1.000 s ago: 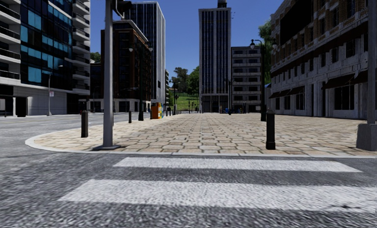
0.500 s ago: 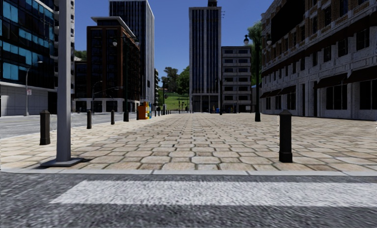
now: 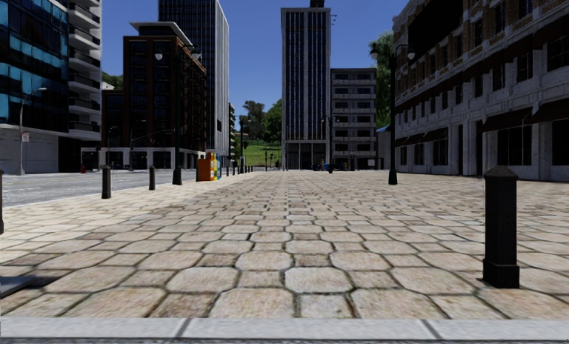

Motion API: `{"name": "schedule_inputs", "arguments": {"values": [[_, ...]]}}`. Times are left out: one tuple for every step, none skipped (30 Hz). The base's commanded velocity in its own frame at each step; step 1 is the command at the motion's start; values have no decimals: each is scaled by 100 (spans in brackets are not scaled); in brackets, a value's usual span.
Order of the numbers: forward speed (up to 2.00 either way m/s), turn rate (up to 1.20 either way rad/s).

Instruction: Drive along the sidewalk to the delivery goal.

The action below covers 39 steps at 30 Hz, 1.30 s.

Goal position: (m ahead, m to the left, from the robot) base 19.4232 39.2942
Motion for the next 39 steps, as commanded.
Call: {"name": "schedule_inputs", "arguments": {"values": [[200, 0], [200, 0], [200, 0], [200, 0], [200, 0], [200, 0], [200, 0], [200, 0], [200, 0], [200, 0], [200, 0], [200, 0], [200, 0], [200, 0], [200, 0], [200, 0], [200, 0], [200, 0], [200, 0], [200, 0], [200, 0], [200, 0], [200, 0], [200, 0], [200, 0], [200, 0], [200, 0], [200, 0], [200, 0], [200, 0], [200, 0], [200, 0], [200, 0], [200, 0], [200, 0], [200, 0], [200, 0], [200, 0], [200, 0]]}}
